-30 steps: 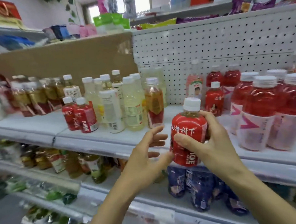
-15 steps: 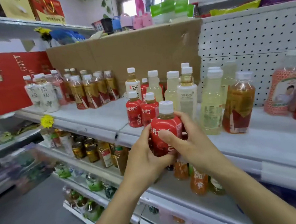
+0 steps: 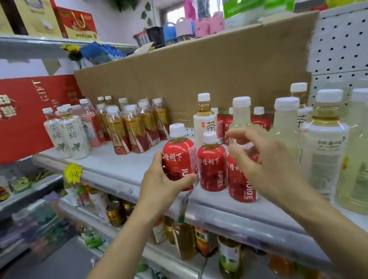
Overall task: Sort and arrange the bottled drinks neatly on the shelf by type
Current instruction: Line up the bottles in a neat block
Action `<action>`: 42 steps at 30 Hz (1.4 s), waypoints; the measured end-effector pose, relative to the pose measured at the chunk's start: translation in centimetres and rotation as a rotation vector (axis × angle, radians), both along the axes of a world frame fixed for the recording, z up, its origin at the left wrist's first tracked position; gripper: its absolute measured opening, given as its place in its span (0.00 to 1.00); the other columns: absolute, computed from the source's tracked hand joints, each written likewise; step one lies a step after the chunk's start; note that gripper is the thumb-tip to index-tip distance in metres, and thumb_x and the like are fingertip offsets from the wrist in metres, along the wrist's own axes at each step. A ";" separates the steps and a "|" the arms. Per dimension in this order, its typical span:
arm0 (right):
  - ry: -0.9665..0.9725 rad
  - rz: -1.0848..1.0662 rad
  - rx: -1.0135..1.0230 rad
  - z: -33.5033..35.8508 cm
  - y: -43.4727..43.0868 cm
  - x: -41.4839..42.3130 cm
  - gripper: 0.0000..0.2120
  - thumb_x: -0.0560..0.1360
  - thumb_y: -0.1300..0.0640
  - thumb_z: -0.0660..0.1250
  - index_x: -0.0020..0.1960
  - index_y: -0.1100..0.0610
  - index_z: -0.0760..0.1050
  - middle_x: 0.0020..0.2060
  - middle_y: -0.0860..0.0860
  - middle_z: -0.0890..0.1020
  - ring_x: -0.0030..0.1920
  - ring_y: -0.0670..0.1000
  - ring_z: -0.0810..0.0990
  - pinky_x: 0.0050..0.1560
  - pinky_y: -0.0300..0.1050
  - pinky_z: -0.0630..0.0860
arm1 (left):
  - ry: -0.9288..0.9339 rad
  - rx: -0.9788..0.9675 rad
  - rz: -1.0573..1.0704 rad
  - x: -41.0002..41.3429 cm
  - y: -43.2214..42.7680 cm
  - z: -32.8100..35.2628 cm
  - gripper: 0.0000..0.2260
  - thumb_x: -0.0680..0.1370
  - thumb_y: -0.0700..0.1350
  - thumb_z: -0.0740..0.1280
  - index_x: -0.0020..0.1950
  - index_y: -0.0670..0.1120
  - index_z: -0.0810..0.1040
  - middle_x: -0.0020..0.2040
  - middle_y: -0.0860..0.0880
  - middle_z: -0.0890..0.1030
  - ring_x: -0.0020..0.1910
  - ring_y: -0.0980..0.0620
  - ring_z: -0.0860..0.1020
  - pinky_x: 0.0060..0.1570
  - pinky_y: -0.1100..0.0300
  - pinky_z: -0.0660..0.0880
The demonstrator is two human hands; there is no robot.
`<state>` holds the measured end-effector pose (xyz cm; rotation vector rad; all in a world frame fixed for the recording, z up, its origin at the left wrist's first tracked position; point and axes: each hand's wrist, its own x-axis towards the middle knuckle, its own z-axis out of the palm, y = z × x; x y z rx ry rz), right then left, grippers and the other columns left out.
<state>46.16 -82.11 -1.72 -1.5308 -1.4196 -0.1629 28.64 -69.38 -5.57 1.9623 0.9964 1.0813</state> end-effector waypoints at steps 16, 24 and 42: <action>-0.306 -0.286 -0.535 10.9 15.4 2.1 0.19 0.76 0.46 0.69 0.64 0.52 0.73 0.61 0.52 0.76 0.56 0.53 0.77 0.54 0.47 0.75 | 0.118 -0.119 -0.295 3.3 16.7 -1.4 0.35 0.68 0.46 0.81 0.65 0.59 0.63 0.57 0.59 0.74 0.57 0.57 0.76 0.56 0.60 0.72; -0.281 -0.525 -0.591 11.1 15.1 2.8 0.14 0.75 0.50 0.71 0.57 0.54 0.75 0.56 0.52 0.77 0.55 0.56 0.76 0.54 0.51 0.75 | 0.201 -0.160 -0.521 9.3 22.1 -0.6 0.36 0.67 0.44 0.81 0.68 0.54 0.64 0.60 0.54 0.78 0.57 0.55 0.78 0.61 0.51 0.77; -0.276 -0.415 -0.566 11.5 16.6 2.5 0.09 0.75 0.51 0.72 0.52 0.47 0.73 0.43 0.40 0.70 0.41 0.41 0.72 0.36 0.37 0.64 | -0.030 -0.012 -0.957 11.5 16.3 4.8 0.31 0.73 0.49 0.77 0.71 0.56 0.66 0.54 0.55 0.82 0.49 0.61 0.82 0.45 0.63 0.80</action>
